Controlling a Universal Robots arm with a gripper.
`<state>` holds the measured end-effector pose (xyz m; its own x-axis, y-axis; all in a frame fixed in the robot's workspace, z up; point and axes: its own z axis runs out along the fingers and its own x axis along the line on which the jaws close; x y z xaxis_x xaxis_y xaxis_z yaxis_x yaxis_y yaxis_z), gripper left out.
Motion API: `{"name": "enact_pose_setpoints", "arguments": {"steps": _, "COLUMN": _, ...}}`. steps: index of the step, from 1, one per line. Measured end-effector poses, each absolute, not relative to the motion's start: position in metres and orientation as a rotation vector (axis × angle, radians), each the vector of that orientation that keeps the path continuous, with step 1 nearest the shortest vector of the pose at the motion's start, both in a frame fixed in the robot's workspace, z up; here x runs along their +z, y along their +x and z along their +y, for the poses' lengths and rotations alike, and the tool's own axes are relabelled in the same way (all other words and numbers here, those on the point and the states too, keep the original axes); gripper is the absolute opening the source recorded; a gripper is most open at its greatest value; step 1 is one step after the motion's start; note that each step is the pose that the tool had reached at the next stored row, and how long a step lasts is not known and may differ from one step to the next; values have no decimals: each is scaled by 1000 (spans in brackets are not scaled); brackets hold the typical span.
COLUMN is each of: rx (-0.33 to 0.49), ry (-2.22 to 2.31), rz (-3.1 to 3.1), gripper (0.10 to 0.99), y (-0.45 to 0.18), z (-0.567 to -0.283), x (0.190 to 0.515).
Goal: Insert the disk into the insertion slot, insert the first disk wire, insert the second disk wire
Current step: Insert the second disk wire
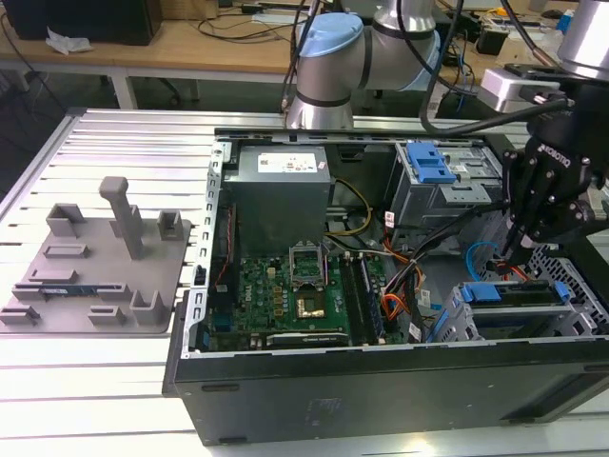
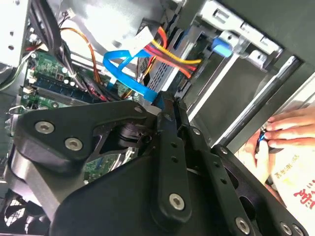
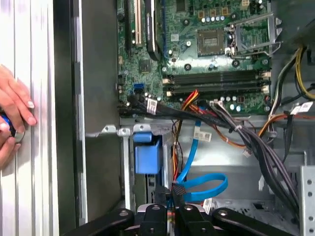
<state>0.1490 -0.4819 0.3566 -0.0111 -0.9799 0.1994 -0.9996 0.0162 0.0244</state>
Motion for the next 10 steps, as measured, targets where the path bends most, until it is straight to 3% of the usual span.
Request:
{"name": "enact_pose_setpoints", "arguments": {"steps": 5, "rx": 176, "ry": 2093, "rz": -2124, "gripper": 161, "y": 158, "z": -492, "x": 355}}
{"name": "enact_pose_setpoints", "arguments": {"steps": 10, "rx": 100, "ry": 2132, "rz": -2162, "gripper": 161, "y": 158, "z": -498, "x": 354}}
